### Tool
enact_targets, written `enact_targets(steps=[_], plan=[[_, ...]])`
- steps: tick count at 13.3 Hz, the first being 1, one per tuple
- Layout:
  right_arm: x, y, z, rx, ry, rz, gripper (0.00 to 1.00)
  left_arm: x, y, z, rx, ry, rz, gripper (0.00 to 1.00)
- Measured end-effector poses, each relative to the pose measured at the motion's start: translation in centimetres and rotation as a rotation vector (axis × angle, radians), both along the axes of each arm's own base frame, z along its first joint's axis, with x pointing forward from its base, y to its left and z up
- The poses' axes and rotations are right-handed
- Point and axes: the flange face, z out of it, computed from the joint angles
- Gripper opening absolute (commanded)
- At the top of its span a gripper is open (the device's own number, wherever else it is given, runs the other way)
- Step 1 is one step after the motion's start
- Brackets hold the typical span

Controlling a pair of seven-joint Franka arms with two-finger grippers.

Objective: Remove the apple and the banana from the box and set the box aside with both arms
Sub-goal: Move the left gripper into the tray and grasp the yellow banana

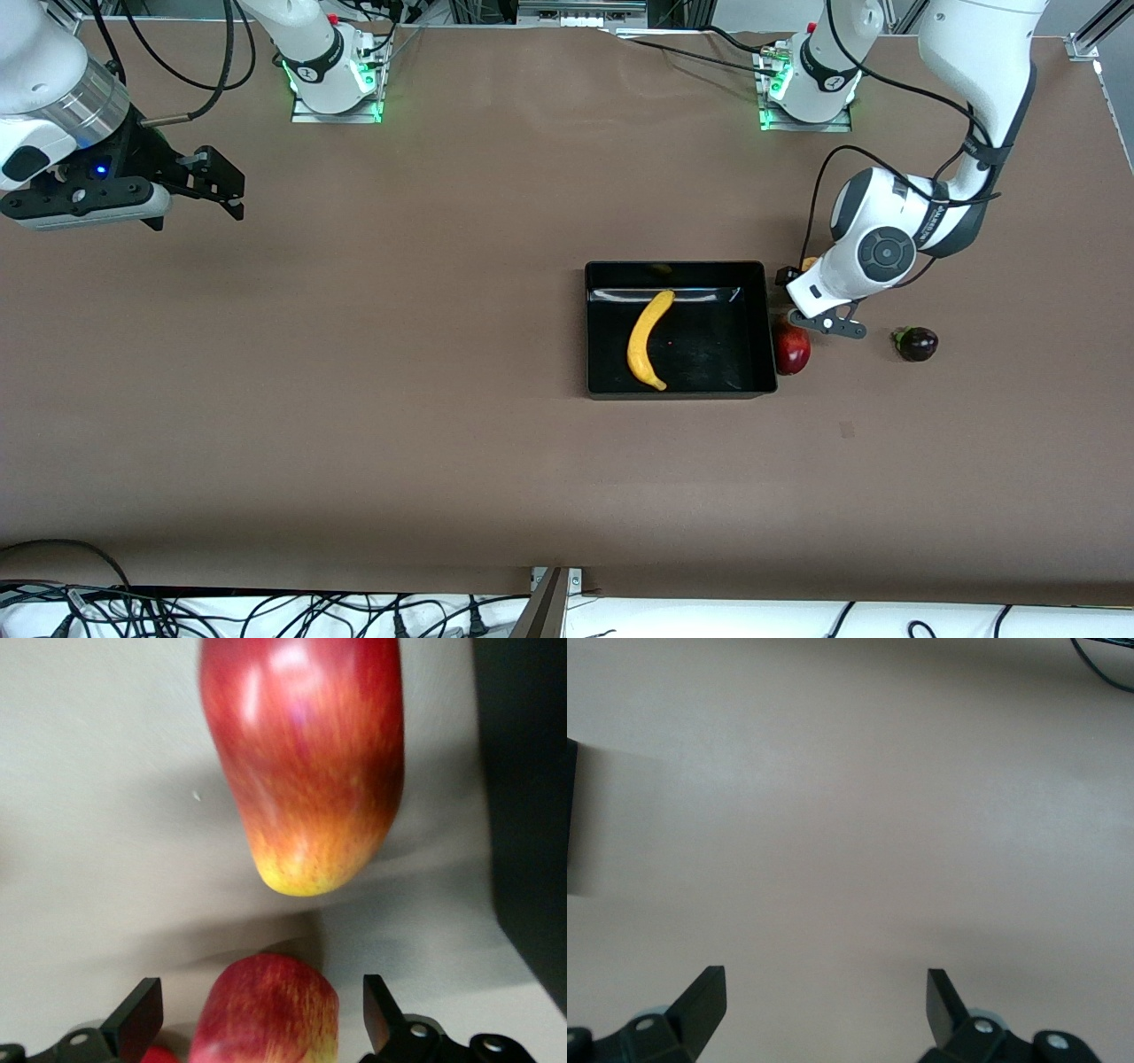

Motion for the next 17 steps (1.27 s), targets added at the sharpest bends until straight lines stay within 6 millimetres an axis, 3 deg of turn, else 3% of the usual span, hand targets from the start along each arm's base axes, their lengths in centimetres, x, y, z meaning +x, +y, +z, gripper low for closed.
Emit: enact_targets(steps=[2,5,7,9,13,17], plan=[[0.0,0.0,0.0,0.000,0.000,0.000,1.00,2.5,-0.9,5.0,0.021,0.023,-0.004,1.00],[0.0,0.0,0.0,0.000,0.000,0.000,1.00,5.9,-5.0,13.7,0.020,-0.004,-0.040,1.00],[0.0,0.0,0.0,0.000,0.000,0.000,1.00,6.5,-8.6,16.2,0.015,-0.044,-0.040,1.00],[0.0,0.0,0.0,0.000,0.000,0.000,1.00,6.4,-13.0,15.7,0.018,-0.058,0.006,1.00],[0.0,0.0,0.0,0.000,0.000,0.001,1.00,6.1,-21.3,12.0,-0.008,-0.053,0.102,1.00],[0.0,0.0,0.0,0.000,0.000,0.001,1.00,5.4,-26.5,6.8,-0.045,-0.093,0.146,1.00]])
